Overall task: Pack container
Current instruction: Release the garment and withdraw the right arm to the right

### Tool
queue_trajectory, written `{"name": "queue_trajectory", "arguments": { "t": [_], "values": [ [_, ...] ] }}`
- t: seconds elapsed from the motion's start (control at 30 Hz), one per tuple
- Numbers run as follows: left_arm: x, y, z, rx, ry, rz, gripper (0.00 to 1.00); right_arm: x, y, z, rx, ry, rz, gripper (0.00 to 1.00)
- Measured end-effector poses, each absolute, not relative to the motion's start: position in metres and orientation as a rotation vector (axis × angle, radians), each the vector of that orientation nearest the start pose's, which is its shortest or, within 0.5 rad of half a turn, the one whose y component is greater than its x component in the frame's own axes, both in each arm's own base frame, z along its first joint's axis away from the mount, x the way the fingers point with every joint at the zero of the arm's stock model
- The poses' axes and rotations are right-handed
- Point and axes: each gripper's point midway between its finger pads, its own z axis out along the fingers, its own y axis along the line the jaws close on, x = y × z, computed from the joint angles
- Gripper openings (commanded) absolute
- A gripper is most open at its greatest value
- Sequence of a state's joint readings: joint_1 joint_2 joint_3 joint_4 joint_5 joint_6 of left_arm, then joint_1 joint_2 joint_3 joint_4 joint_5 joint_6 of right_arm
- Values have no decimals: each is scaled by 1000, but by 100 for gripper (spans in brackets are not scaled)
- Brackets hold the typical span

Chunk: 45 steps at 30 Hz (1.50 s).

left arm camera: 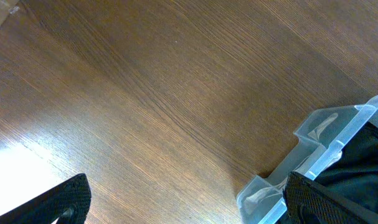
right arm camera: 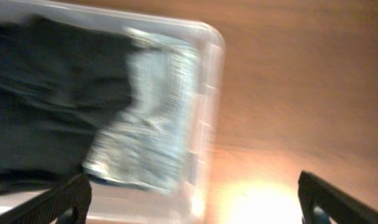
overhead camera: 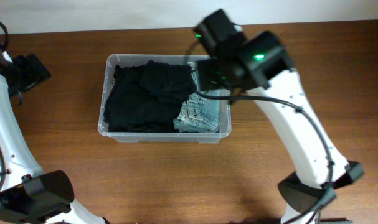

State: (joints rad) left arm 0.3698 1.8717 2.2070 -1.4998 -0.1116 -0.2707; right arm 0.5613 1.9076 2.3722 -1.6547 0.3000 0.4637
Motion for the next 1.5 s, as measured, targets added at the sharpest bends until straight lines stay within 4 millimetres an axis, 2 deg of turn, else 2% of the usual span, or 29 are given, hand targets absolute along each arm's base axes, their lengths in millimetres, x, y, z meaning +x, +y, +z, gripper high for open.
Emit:
{"name": "queue_trajectory", "arguments": {
  "t": [0.07, 0.23, 0.37, 0.53, 0.67, 0.83, 1.1, 1.5],
  "values": [
    [372, 165, 278, -891, 2587, 181, 99, 345, 149, 312, -18, 2676, -109, 98],
    [372, 165, 278, -891, 2587, 181, 99, 328, 142, 337, -5, 2623, -40, 98],
    [372, 165, 278, -891, 2587, 181, 99, 300, 129, 350, -11, 2605, 3, 99],
    [372, 165, 278, -891, 2586, 181, 99, 260, 105, 350, -11, 2607, 4, 98],
    [372, 165, 278, -891, 2587, 181, 100, 242, 94, 354, -1, 2585, 19, 98],
    [372, 165, 278, -891, 2587, 181, 100, 237, 91, 358, 2, 2570, 33, 98],
    [372, 165, 278, -891, 2587, 181, 99, 233, 100, 354, -23, 2601, 95, 98],
    [372, 165, 278, -891, 2587, 181, 100, 232, 104, 353, -161, 2604, 86, 99]
  ]
}}
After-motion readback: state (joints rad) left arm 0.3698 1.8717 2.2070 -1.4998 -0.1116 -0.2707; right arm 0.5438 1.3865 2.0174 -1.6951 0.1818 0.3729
